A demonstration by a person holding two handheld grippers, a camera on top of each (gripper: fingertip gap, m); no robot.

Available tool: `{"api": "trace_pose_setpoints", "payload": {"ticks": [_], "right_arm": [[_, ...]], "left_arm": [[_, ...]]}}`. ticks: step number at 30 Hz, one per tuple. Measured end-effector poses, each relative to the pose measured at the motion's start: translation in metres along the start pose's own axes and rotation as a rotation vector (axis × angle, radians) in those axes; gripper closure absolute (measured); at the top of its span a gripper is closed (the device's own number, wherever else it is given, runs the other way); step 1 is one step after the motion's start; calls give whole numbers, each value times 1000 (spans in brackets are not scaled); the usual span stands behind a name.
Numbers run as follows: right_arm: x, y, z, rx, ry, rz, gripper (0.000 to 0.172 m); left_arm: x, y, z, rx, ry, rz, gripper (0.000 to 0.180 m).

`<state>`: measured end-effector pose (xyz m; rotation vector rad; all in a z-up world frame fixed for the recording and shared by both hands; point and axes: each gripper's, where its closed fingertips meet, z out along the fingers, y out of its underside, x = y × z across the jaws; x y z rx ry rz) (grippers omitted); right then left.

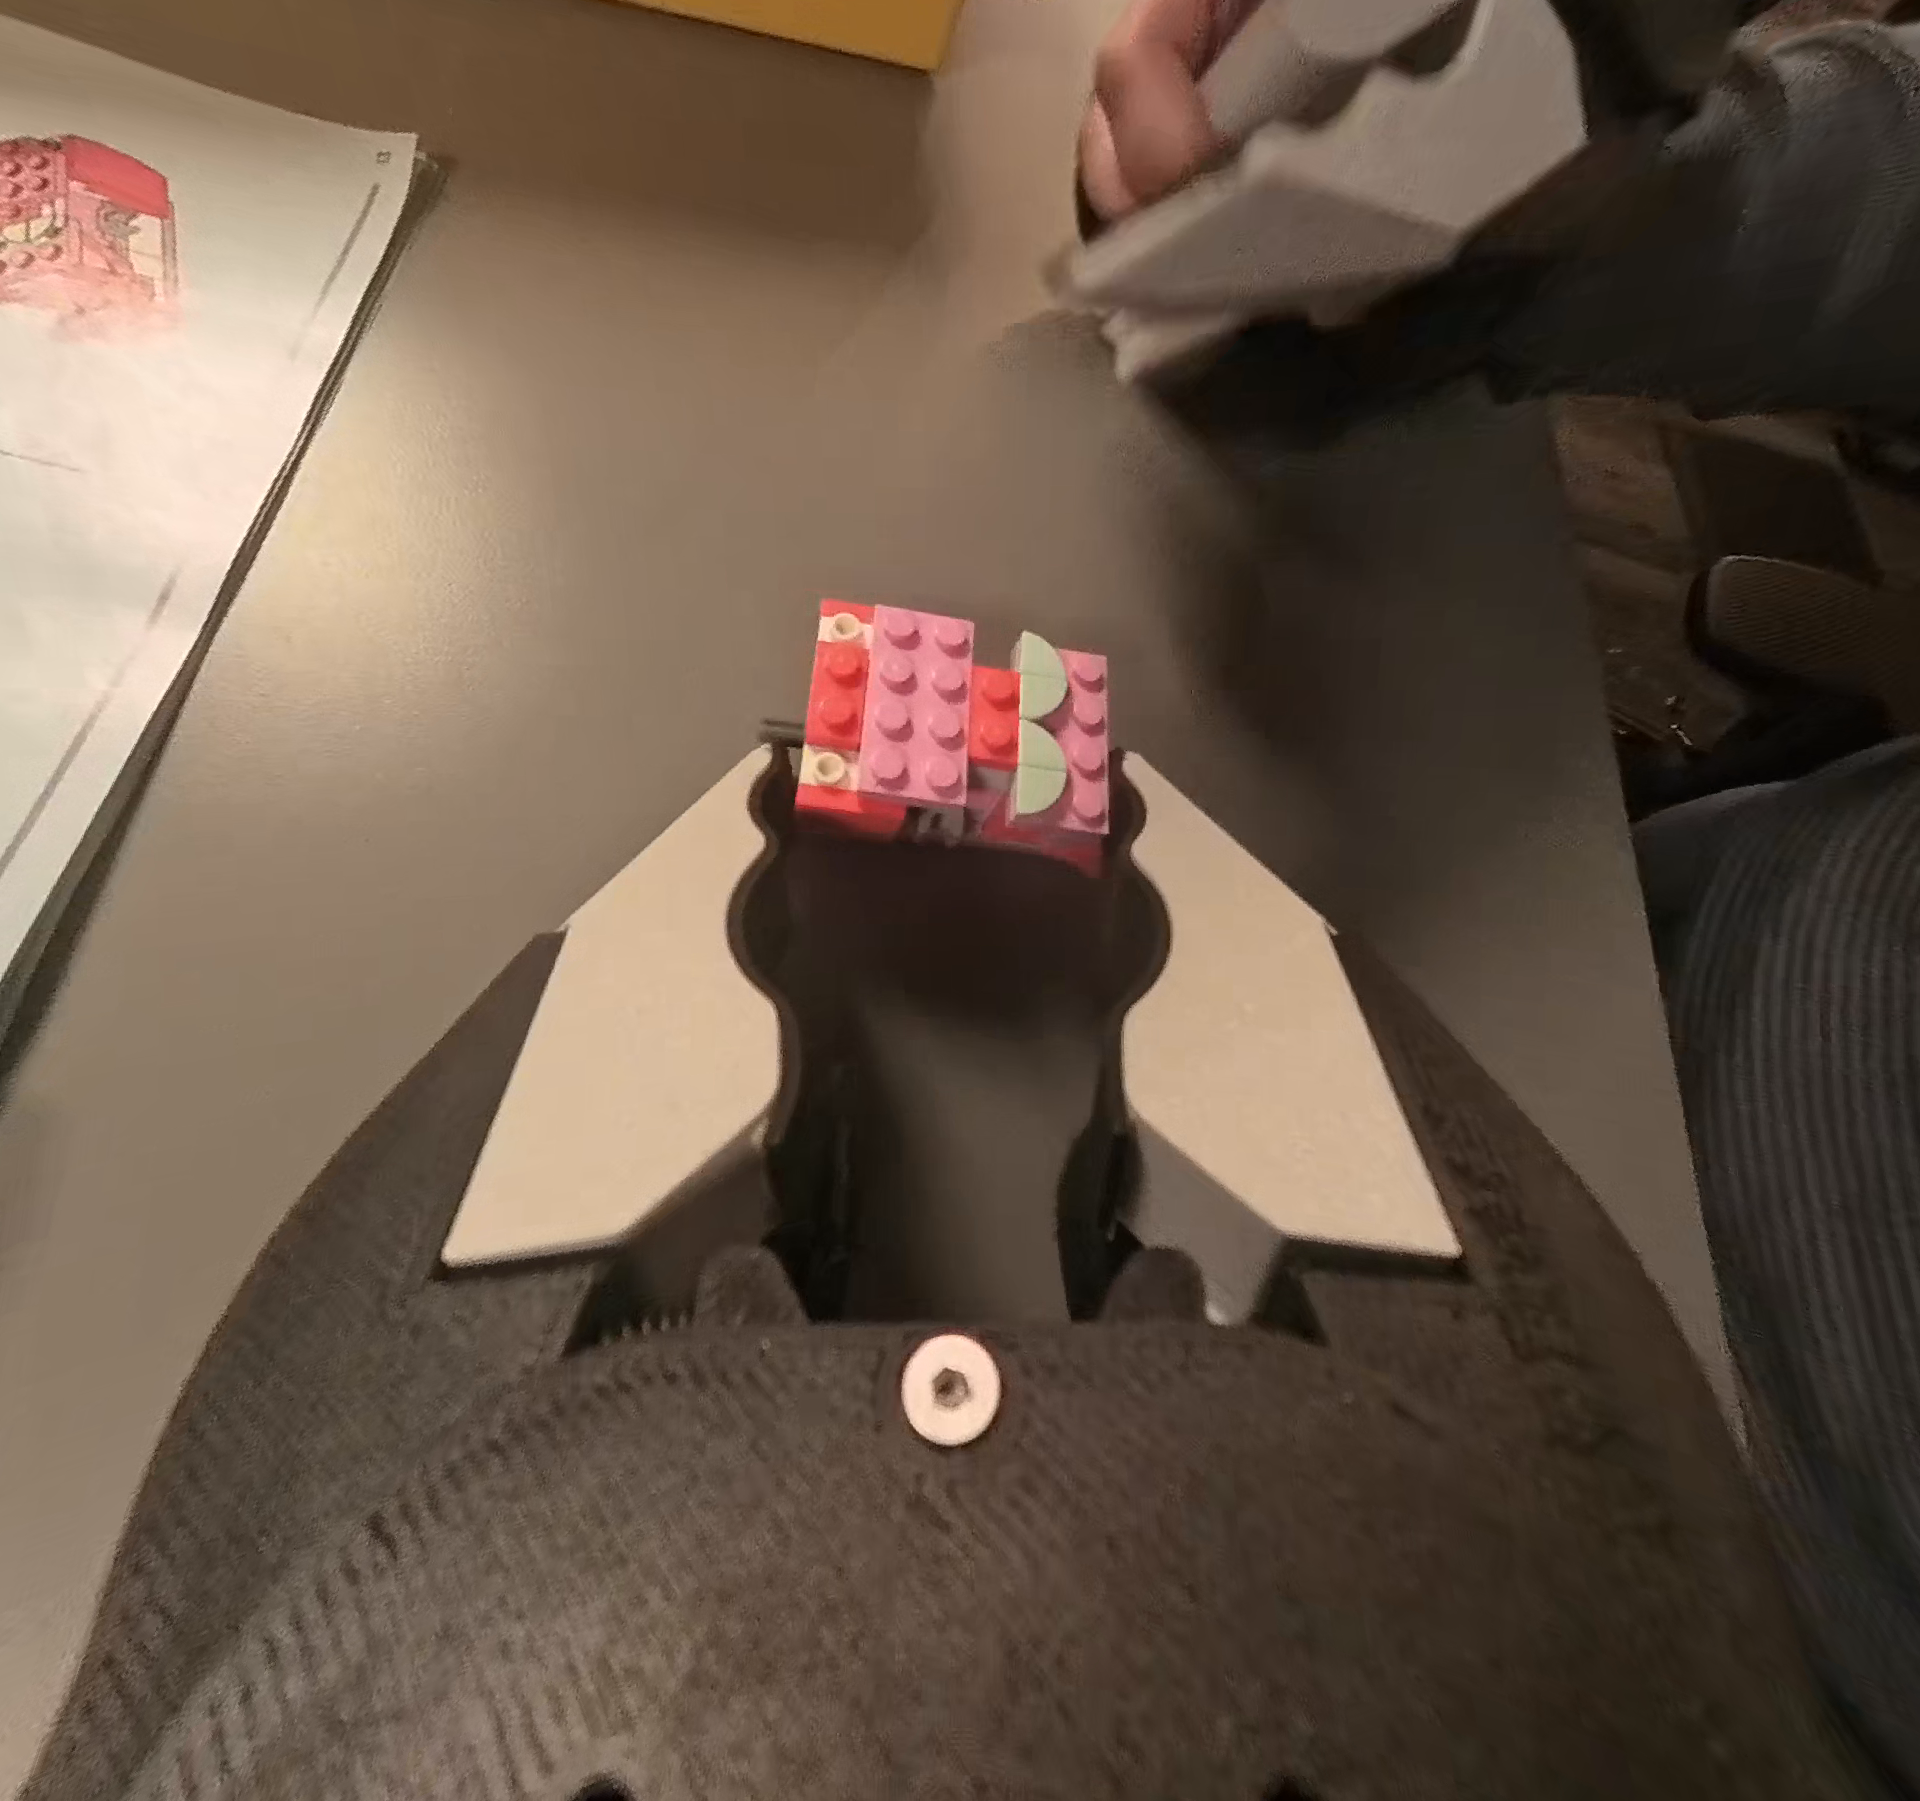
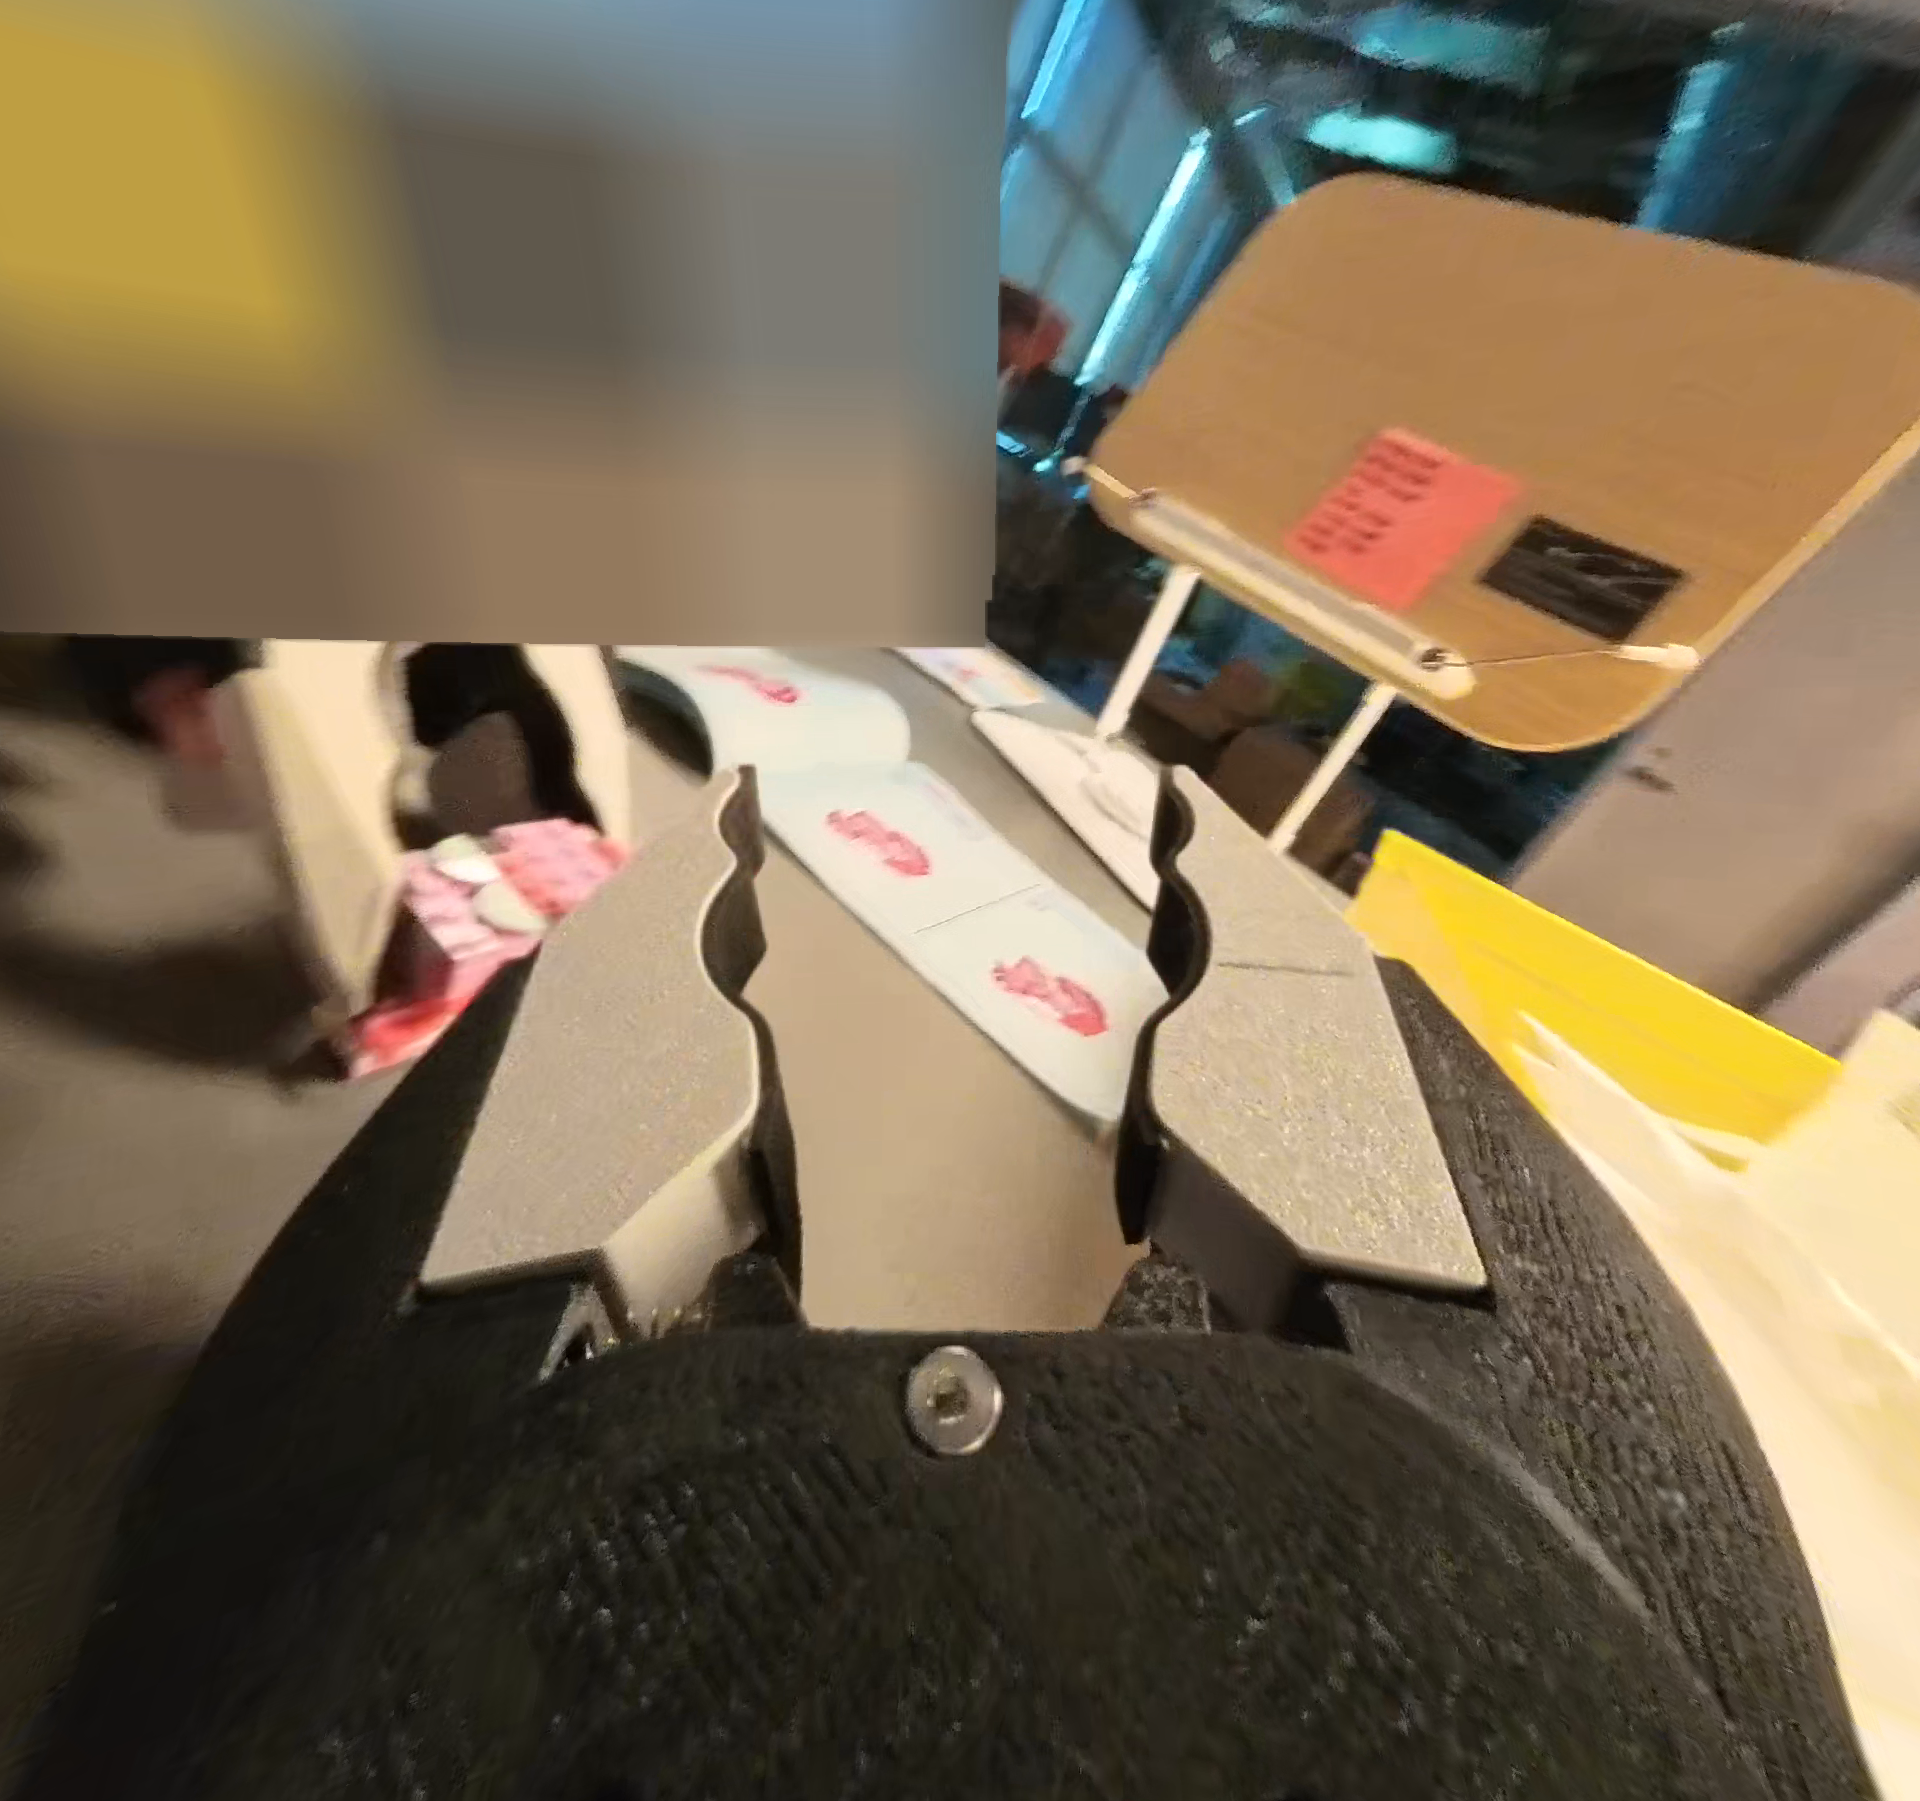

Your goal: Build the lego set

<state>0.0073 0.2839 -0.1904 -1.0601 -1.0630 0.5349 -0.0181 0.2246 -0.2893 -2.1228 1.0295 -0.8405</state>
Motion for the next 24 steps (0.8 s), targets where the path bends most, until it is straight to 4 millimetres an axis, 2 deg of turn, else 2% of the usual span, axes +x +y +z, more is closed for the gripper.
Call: {"api": "trace_pose_setpoints", "payload": {"ticks": [2, 7, 10, 14, 18, 21, 24], "right_arm": [[14, 1, 2, 30, 67, 12, 97], [35, -6, 12, 92, 185, -57, 102], [50, -10, 30, 132, 250, -71, 105], [64, -3, 59, 130, 298, -58, 106], [74, 9, 74, 87, 327, -118, 120], [89, 12, 68, 86, 382, -77, 131], [96, 11, 59, 110, 410, -33, 143]], "left_arm": [[1, 1, 0, -7, -2, 4, 120], [5, 3, 0, -27, 16, 13, 118], [6, 3, 0, -33, 17, 9, 116], [1, 0, -8, -25, -18, 39, 95], [-5, -11, -33, 34, -47, 46, 92], [-17, -25, -57, 162, -87, 20, 96], [-40, -47, -91, 389, -189, -37, 112]]}}
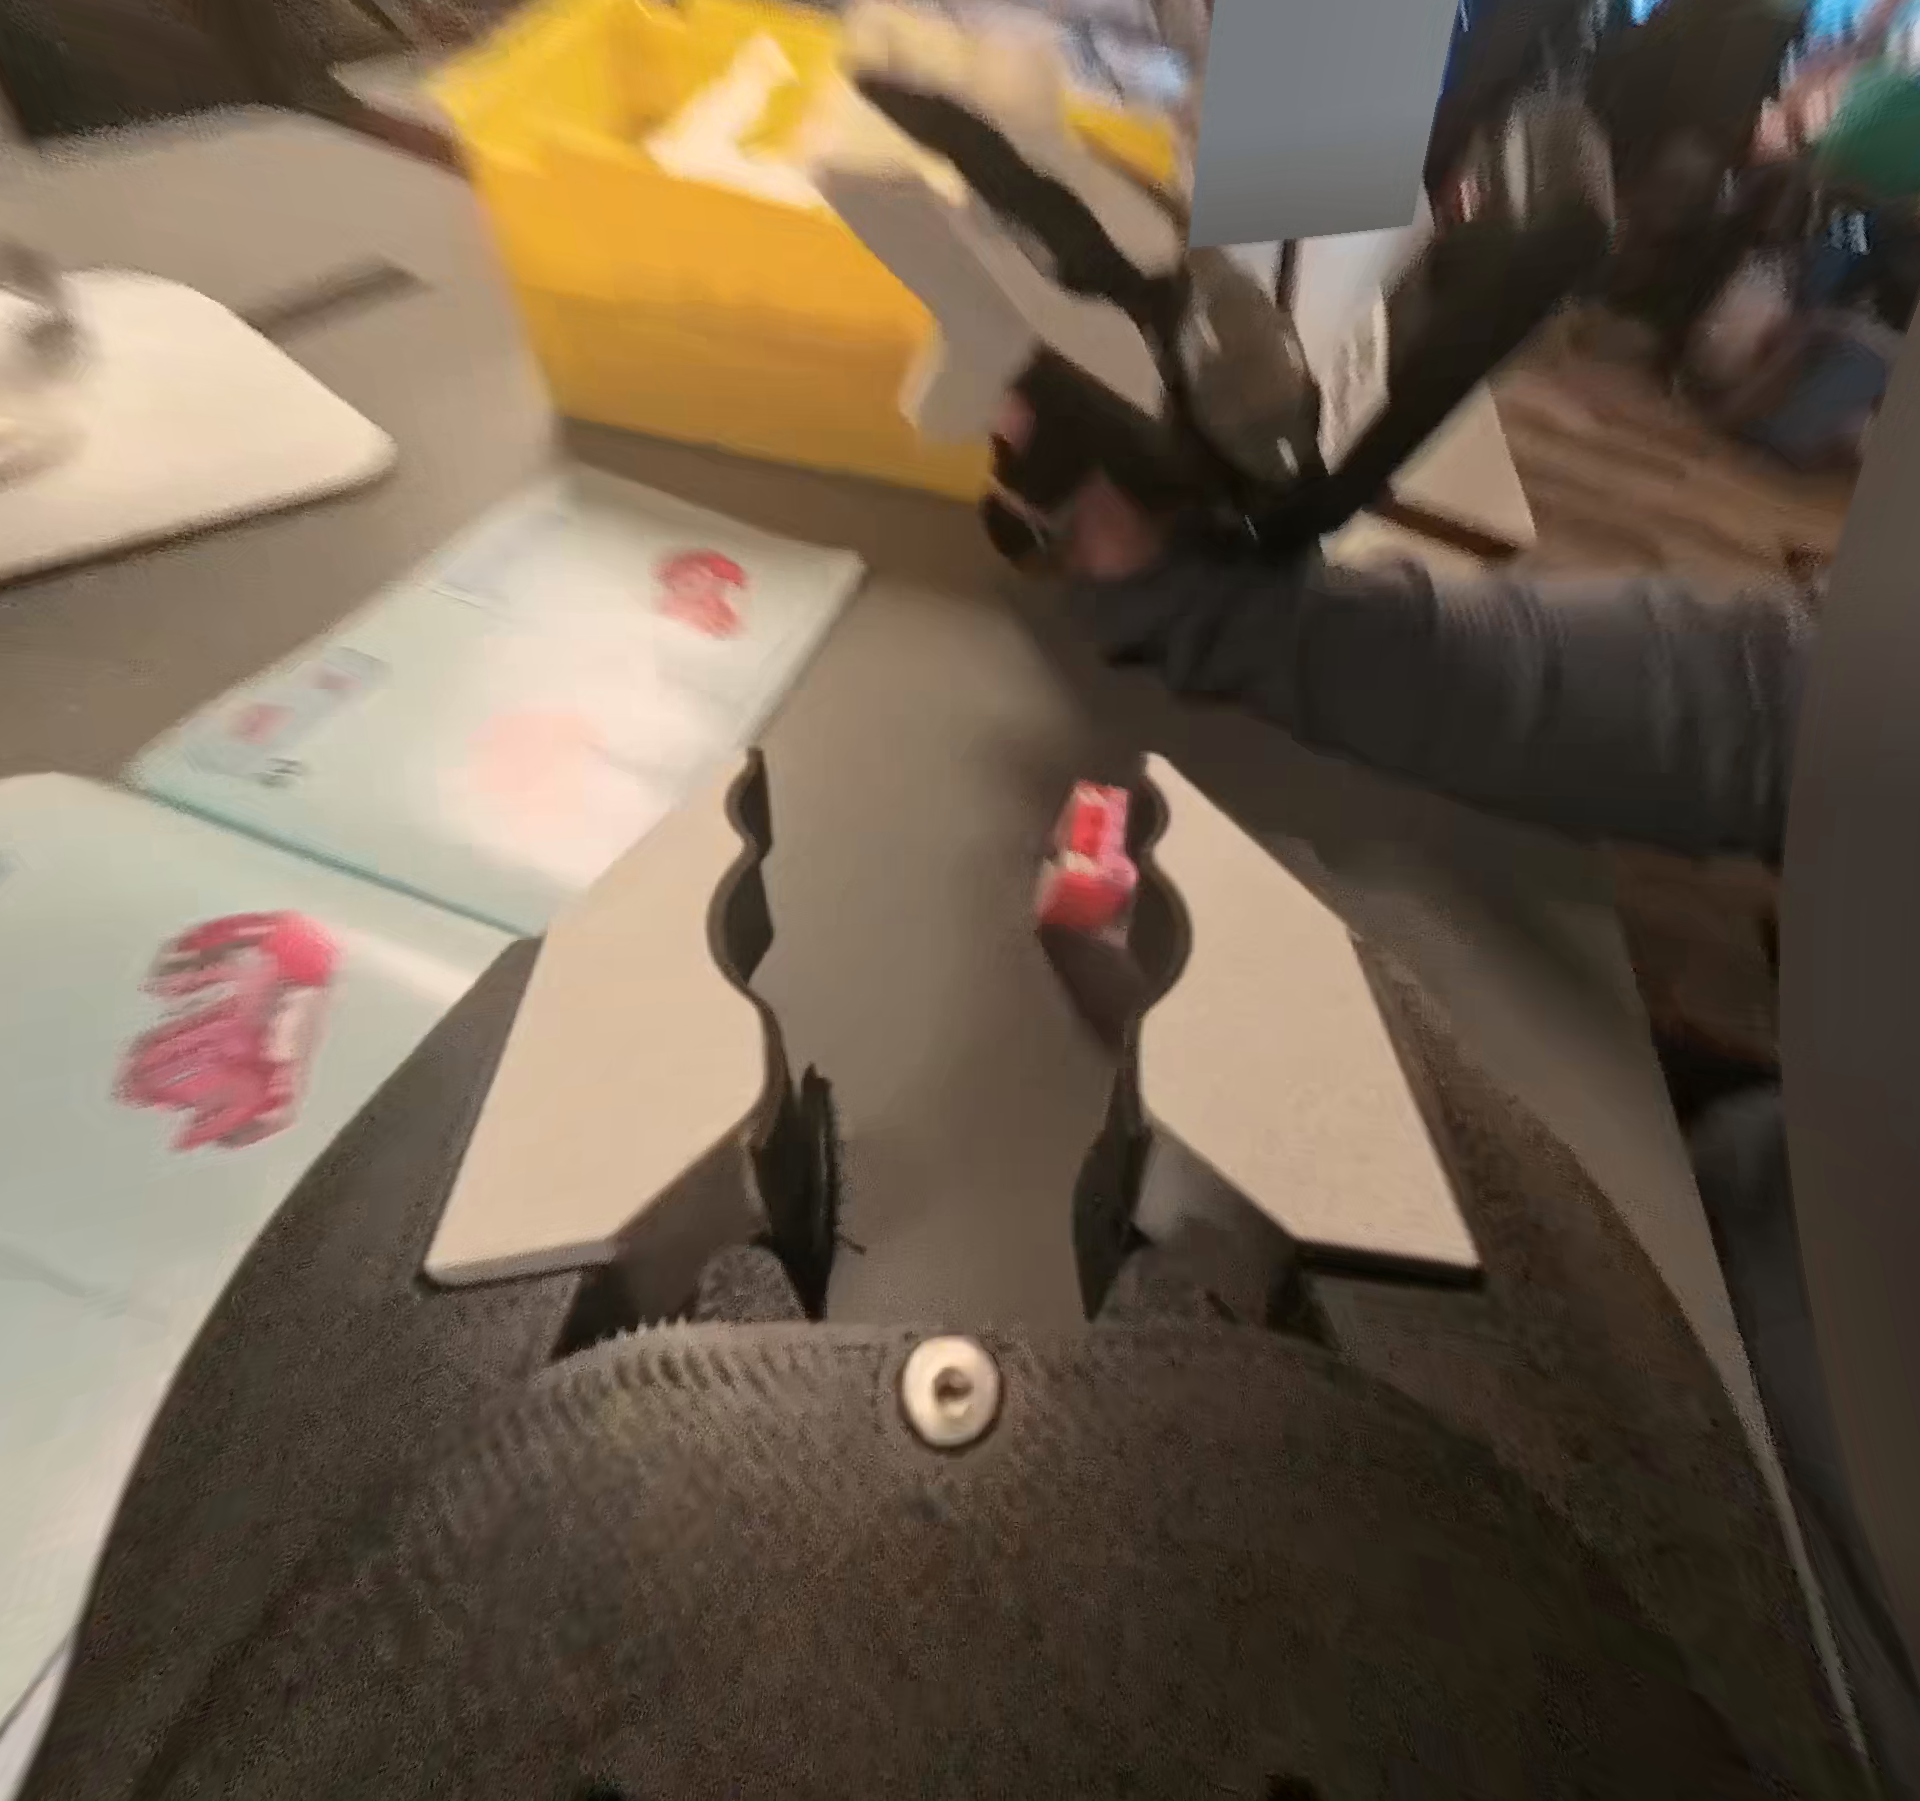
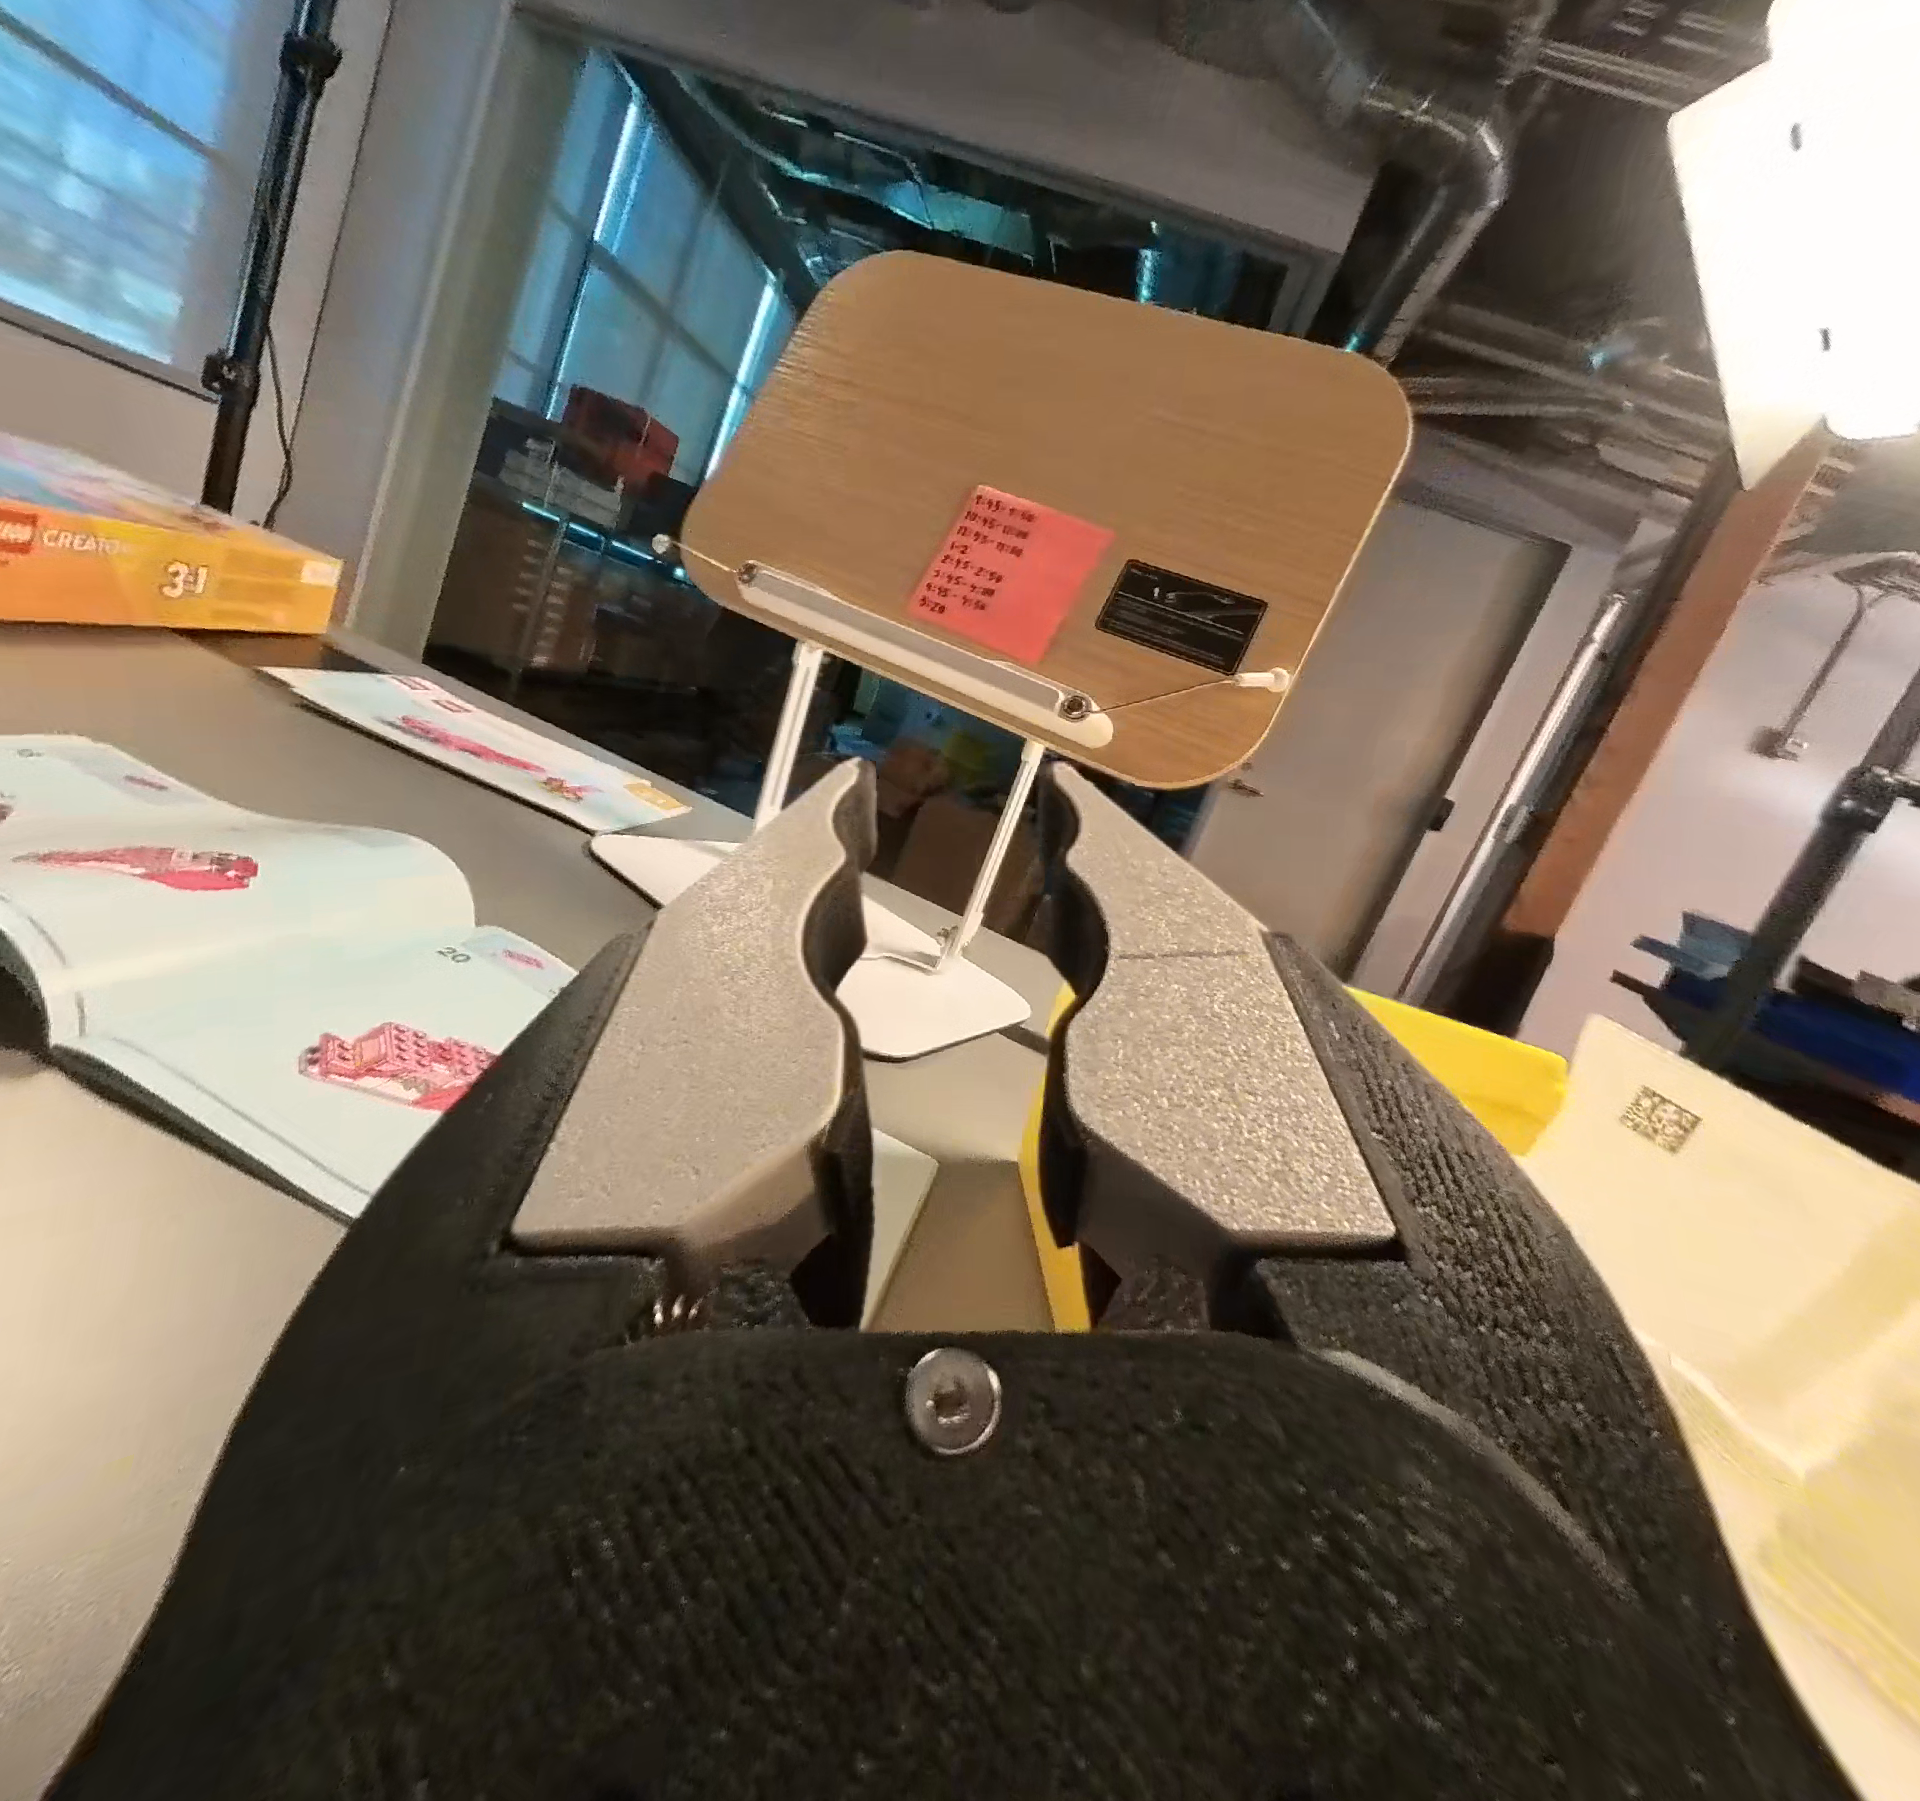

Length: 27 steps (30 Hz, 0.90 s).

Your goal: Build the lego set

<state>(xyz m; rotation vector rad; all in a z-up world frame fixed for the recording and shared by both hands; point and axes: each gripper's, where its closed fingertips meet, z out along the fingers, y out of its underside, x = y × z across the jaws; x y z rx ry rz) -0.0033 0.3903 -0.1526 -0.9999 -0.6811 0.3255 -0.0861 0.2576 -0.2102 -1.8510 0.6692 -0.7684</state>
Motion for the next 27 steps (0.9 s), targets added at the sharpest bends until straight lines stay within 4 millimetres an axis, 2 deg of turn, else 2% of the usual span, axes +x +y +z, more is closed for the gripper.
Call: {"api": "trace_pose_setpoints", "payload": {"ticks": [2, 5, 8, 10, 14, 17, 22, 27], "right_arm": [[-3, -1, -1, 3, -14, 3, 145], [-10, -2, -3, -5, -34, -28, 148], [-14, -3, -6, -13, -42, -57, 151], [-14, -3, -9, -19, -40, -61, 152], [-12, -4, -13, -22, -31, -43, 153], [-13, -4, -15, -28, -34, -44, 153], [-17, -4, -15, -24, -55, -54, 155], [-21, -10, -17, 16, -97, -12, 155]], "left_arm": [[-21, -21, -19, 166, -99, -47, 119], [-52, -39, -53, 376, -239, -118, 128], [-73, -46, -82, 526, -323, -171, 127], [-81, -46, -92, 572, -345, -198, 127], [-87, -45, -98, 599, -374, -198, 127], [-88, -50, -106, 642, -427, -122, 126], [-91, -62, -130, 717, -569, 78, 115], [-92, -69, -152, 779, -641, 133, 110]]}}
